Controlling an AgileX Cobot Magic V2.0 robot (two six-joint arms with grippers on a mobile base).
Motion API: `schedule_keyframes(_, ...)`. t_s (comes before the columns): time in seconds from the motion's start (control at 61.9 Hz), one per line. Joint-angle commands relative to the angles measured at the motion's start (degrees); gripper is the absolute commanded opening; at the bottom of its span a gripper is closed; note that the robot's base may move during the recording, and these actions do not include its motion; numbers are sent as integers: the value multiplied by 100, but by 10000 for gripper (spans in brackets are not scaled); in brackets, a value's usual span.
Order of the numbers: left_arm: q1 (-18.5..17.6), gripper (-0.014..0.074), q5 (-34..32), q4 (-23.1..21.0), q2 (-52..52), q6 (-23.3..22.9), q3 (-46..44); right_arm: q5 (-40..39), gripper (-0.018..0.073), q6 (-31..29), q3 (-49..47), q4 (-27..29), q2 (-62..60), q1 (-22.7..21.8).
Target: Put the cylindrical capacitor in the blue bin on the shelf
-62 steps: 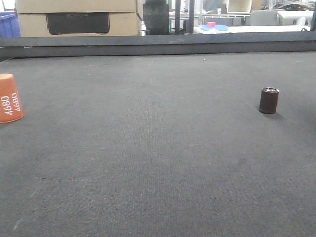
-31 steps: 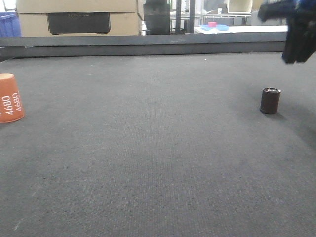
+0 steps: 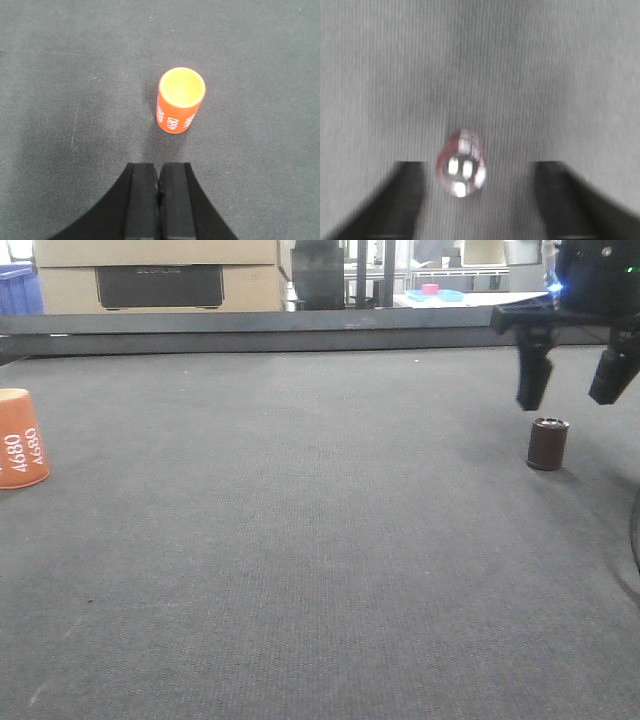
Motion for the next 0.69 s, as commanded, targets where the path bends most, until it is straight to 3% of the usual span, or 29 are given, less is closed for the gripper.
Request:
schedule_keyframes(0.0,-35,-111,-4,-141,-5,-2,-47,-114,380,14,-64,19,102,9)
schedule_keyframes(0.679,-35,-111,-4,-199,-5,-2,-47,-153,328,14,-64,127,518,9)
